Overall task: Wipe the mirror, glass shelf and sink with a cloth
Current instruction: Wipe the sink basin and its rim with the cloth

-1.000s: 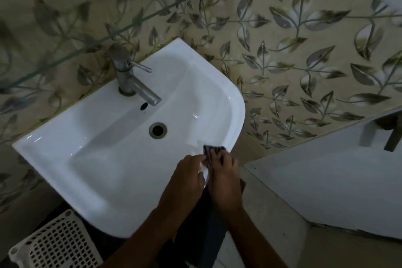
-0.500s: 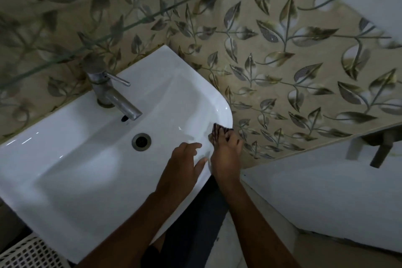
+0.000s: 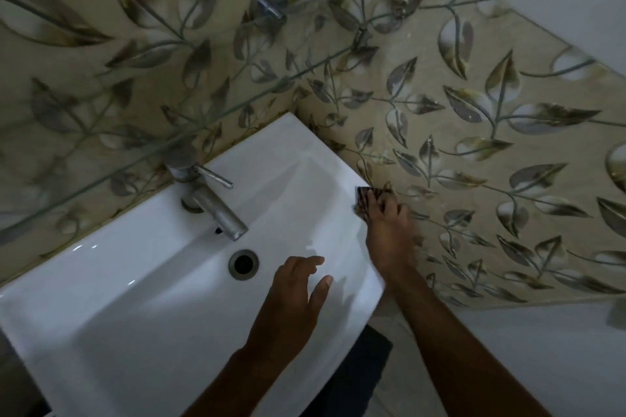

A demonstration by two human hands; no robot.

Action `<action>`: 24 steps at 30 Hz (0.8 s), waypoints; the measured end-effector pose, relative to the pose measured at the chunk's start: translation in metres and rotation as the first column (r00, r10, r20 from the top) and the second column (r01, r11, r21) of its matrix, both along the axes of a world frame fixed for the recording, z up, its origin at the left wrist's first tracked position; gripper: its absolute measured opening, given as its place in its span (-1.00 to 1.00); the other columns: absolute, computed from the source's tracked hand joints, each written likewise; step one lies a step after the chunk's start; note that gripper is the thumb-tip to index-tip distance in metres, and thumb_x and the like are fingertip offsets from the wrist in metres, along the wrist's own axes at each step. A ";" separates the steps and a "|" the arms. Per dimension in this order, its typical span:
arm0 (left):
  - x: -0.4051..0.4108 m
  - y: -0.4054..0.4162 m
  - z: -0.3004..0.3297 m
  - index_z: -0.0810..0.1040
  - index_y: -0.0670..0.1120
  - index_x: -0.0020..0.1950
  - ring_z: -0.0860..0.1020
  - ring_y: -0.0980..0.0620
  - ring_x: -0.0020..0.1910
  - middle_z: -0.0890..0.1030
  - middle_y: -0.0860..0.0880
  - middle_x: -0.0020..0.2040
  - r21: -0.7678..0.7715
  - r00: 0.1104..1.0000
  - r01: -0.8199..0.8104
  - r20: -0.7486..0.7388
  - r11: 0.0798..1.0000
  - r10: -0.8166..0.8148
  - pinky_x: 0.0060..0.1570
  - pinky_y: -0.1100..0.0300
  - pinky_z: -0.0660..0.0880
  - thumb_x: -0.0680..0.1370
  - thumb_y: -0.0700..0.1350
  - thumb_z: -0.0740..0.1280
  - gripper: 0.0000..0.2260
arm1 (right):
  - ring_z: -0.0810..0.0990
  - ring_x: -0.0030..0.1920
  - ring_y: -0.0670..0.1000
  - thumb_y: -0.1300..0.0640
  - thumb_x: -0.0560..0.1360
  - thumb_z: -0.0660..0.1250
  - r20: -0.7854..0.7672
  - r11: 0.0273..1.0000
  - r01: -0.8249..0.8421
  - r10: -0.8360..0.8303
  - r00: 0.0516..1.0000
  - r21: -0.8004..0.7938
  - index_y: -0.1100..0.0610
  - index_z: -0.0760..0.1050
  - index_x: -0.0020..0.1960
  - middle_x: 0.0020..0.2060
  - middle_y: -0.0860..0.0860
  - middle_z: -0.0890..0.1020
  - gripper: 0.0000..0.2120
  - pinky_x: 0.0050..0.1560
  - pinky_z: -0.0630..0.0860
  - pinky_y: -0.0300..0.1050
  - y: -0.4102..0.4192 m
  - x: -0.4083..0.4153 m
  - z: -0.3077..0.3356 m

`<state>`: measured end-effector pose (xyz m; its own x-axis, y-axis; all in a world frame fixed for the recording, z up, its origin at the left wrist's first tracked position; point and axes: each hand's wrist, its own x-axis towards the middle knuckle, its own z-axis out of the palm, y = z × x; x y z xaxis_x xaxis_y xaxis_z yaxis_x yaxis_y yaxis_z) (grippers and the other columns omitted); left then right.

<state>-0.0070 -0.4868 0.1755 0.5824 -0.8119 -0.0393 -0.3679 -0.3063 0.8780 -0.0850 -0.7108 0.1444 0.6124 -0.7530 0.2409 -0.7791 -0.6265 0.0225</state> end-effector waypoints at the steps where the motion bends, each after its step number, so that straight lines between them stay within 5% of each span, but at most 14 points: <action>1: 0.003 0.000 0.000 0.41 0.18 0.31 0.40 0.29 0.16 0.42 0.28 0.12 0.004 1.000 -0.018 -0.020 1.000 0.018 0.04 0.58 0.31 0.60 0.16 0.20 -0.71 | 0.45 -0.01 0.23 0.29 0.43 0.29 -0.020 0.999 -0.051 0.051 0.999 -0.005 0.11 0.42 0.42 0.19 0.17 0.51 -0.45 -0.07 0.50 0.09 -0.010 0.011 -0.001; 5: 0.017 0.010 -0.006 0.40 0.20 0.32 0.42 0.25 0.16 0.41 0.27 0.11 0.030 0.997 -0.070 -0.031 0.997 0.071 0.06 0.52 0.35 0.61 0.11 0.22 -0.72 | 0.47 -0.05 0.22 0.22 0.49 0.20 0.059 0.983 -0.182 0.183 0.981 -0.031 0.09 0.45 0.40 0.14 0.16 0.55 -0.52 -0.07 0.48 0.08 -0.039 0.062 -0.013; 10: 0.036 0.036 -0.015 0.35 0.28 0.34 0.38 0.37 0.16 0.41 0.28 0.14 0.114 0.991 -0.128 -0.033 0.985 0.133 0.03 0.54 0.35 0.60 0.12 0.21 -0.70 | 0.50 -0.13 0.20 0.11 0.57 0.34 0.132 0.972 -0.232 0.235 0.963 -0.033 0.09 0.51 0.34 0.07 0.13 0.56 -0.65 -0.15 0.46 0.01 -0.049 0.136 -0.022; 14: 0.051 0.065 -0.019 0.38 0.22 0.28 0.41 0.32 0.12 0.43 0.26 0.12 0.158 0.975 -0.222 0.062 0.962 0.215 0.00 0.52 0.34 0.60 0.09 0.22 -0.75 | 0.49 0.12 0.18 -0.03 0.63 -0.07 -0.023 0.956 -0.292 0.293 0.956 0.023 0.01 0.33 0.48 0.28 0.08 0.50 -0.52 0.00 0.43 0.02 -0.050 0.188 -0.021; 18: 0.060 0.085 -0.023 0.42 0.18 0.28 0.44 0.27 0.06 0.41 0.29 0.05 0.188 0.954 -0.300 0.081 0.935 0.290 -0.05 0.44 0.38 0.60 0.04 0.24 -0.75 | 0.52 0.06 0.28 -0.02 0.61 0.01 0.104 0.957 -0.274 0.265 0.959 0.094 0.14 0.48 0.36 0.13 0.21 0.52 -0.54 0.06 0.49 0.09 -0.047 0.220 -0.019; 24: 0.065 0.091 -0.018 0.45 0.15 0.28 0.45 0.26 0.03 0.44 0.23 0.06 0.163 0.927 -0.373 0.096 0.913 0.362 -0.06 0.45 0.37 0.59 -0.01 0.29 -0.73 | 0.38 0.23 0.25 0.16 0.60 0.21 0.208 0.936 -0.277 0.233 0.950 0.216 0.08 0.43 0.38 0.29 0.16 0.42 -0.65 0.19 0.44 0.15 -0.018 0.194 -0.007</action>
<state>0.0580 -0.3960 0.1572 0.8443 -0.5235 -0.1149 -0.2522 -0.5773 0.7766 0.1088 -0.7288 0.1375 0.7554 -0.6257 0.1944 -0.5701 -0.7739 -0.2757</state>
